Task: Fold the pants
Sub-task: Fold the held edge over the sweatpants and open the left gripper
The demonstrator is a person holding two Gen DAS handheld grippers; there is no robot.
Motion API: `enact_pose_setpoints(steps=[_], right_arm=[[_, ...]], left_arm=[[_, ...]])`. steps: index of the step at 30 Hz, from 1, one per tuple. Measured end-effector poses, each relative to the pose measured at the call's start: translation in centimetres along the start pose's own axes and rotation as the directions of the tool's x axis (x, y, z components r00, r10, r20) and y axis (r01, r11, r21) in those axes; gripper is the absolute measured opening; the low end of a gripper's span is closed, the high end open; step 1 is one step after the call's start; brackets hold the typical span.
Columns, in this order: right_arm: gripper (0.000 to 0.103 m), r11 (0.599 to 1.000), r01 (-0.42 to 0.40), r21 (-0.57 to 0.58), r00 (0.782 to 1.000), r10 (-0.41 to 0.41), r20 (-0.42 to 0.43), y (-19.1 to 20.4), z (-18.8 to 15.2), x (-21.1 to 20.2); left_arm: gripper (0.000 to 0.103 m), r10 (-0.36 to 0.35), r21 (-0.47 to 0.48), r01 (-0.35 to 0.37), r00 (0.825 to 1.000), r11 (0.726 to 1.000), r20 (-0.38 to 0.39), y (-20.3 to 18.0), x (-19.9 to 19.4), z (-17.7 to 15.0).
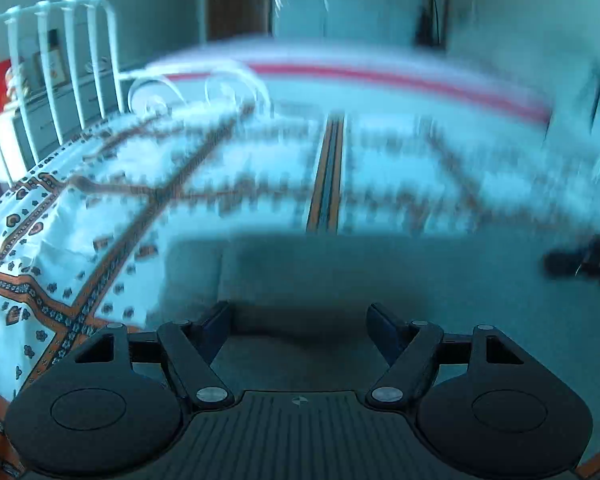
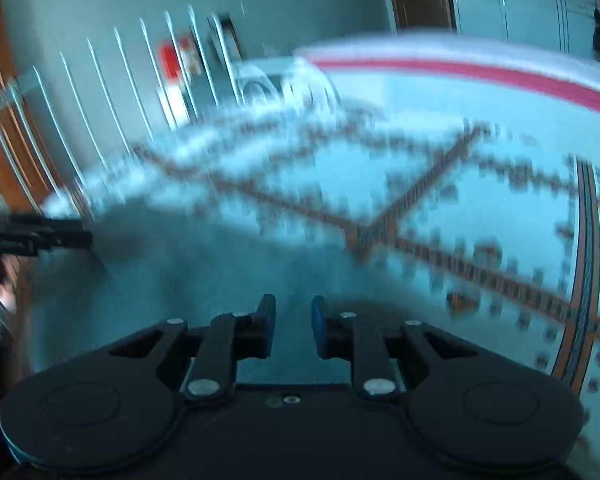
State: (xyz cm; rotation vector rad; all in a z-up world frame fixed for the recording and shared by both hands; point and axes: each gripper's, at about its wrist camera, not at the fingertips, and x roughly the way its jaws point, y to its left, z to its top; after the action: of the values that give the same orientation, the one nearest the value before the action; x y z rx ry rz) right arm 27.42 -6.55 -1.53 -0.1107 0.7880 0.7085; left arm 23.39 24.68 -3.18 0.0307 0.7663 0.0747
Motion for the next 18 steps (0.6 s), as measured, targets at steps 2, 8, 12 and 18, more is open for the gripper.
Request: enact_pose_setpoints(steps=[2,8,12,18], right_arm=[[0.005,0.999,0.04,0.03,0.999,-0.04,-0.003,-0.4,-1.0,0.6],[0.013,0.973,0.188,0.133,0.965,-0.208,0.162,-3.5,-3.9,-9.7],[0.019,0.925,0.308,0.225,0.943,-0.328,0.058,-9.7,-8.7,-13.5],[0.02,0.83,0.324,0.454,0.919,-0.391,0.058,-14.5,-14.5,-20.2]], left_arm=[[0.074,0.062,0.099,-0.062,0.998,0.993,0.005,-0.8,0.7,-0.6],[0.088,-0.058,0.002,0.058,0.993,0.998,0.105,-2.1,-3.6,0.5],[0.089,-0.064,0.102,0.065,0.998,0.993,-0.005,-4.3,-1.4,-0.6],[0.089,-0.114,0.047,0.112,0.993,0.993,0.031,-4.9,-3.0,-0.6]])
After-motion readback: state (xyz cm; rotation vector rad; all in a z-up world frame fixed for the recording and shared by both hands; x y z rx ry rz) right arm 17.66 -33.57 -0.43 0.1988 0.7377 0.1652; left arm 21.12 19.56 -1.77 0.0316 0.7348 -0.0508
